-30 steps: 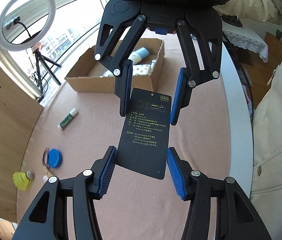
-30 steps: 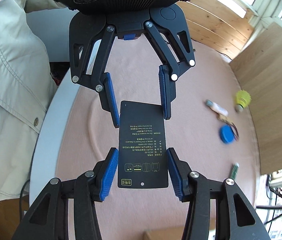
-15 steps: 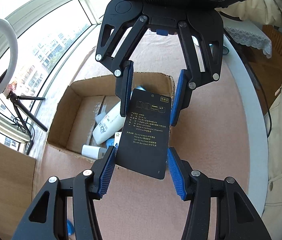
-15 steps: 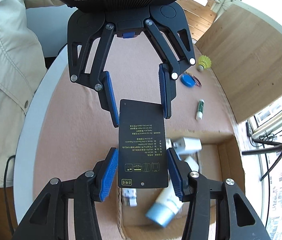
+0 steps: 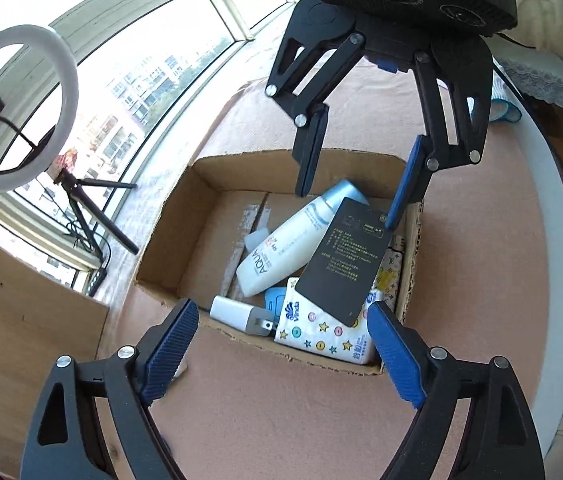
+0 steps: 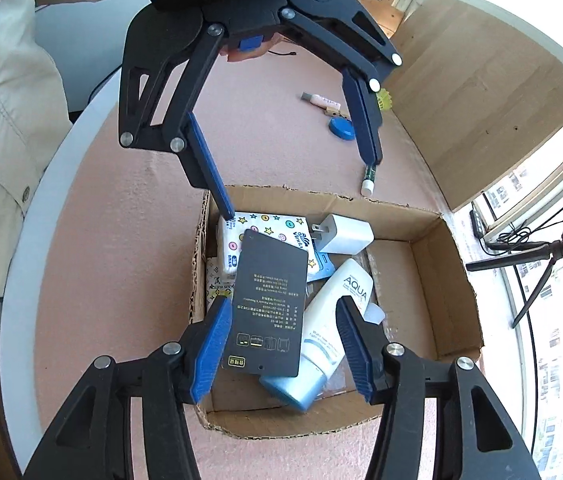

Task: Organize objects
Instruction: 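Carry the card over the box with both tools and open both, then move the right tool to the blue round lid and close on it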

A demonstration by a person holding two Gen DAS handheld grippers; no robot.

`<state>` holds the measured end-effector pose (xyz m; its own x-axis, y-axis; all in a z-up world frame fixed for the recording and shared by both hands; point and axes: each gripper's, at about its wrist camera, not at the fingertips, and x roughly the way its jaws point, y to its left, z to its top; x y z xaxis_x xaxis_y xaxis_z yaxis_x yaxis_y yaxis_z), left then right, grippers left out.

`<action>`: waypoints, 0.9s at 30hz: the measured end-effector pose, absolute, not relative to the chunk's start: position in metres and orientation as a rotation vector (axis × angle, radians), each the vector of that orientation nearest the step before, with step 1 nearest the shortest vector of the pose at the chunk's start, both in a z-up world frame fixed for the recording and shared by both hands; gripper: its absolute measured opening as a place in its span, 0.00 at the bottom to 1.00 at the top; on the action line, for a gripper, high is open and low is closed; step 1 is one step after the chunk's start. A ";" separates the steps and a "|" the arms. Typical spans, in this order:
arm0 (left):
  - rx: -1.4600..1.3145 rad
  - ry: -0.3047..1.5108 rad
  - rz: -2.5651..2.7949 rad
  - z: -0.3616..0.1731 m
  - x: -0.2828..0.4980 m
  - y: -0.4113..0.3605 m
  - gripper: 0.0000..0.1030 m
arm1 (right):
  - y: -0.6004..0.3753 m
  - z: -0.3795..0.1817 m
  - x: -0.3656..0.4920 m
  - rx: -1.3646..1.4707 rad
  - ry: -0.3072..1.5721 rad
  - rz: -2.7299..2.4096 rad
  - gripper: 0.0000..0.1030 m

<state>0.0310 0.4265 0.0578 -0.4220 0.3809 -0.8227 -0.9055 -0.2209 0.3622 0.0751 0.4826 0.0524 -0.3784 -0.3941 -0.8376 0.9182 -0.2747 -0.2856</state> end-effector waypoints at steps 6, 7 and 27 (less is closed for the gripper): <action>-0.798 1.020 1.887 0.055 0.030 0.381 0.86 | 0.479 0.061 0.061 0.829 0.988 -1.898 0.55; -0.800 0.998 1.908 0.056 0.033 0.366 0.86 | 0.476 0.062 0.059 0.839 0.987 -1.917 0.55; -0.909 0.663 2.272 0.053 0.047 0.097 0.91 | 0.255 0.055 -0.011 1.072 0.918 -2.100 0.71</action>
<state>0.0471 0.0973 0.0533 -0.5876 0.3400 -0.7342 -0.6816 -0.6969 0.2228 -0.0105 0.2546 0.0548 -0.4920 -0.1969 -0.8480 0.7561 -0.5796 -0.3041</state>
